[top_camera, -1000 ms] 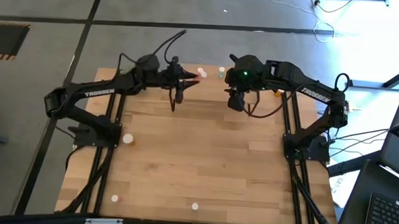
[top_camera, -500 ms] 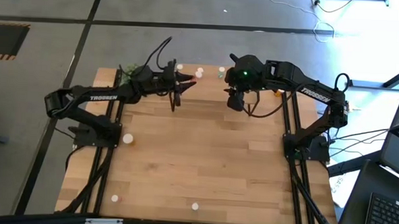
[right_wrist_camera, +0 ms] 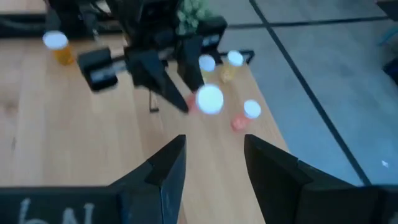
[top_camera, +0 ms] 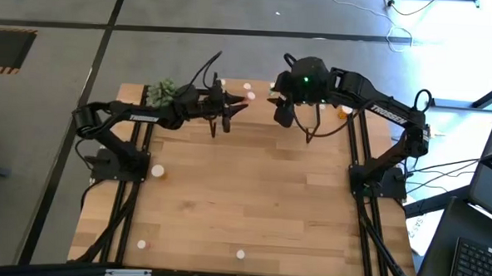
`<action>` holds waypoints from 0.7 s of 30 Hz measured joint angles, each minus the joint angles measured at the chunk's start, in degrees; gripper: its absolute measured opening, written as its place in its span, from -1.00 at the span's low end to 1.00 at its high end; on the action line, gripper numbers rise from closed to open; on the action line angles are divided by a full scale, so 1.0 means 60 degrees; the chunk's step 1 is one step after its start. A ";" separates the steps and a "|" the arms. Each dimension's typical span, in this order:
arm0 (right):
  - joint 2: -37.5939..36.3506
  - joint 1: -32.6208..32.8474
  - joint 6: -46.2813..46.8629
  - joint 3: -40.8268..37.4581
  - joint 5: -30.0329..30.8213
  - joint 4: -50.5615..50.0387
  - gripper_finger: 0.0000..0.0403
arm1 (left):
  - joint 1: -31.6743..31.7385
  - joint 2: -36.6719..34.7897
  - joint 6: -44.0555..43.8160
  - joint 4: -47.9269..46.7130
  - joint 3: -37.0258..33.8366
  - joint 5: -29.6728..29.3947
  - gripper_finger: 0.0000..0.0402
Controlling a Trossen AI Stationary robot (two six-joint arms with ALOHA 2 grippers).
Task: Pick and place medicine bottles onto shelf by color
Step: Put the top pink pill bottle on the shelf aligned with the other pink pill bottle
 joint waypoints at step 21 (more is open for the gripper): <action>0.1361 -0.1424 -0.1005 -0.0159 -0.2715 0.0576 -0.18 | 0.0113 0.0414 0.0012 -0.0012 0.0002 0.0348 -0.55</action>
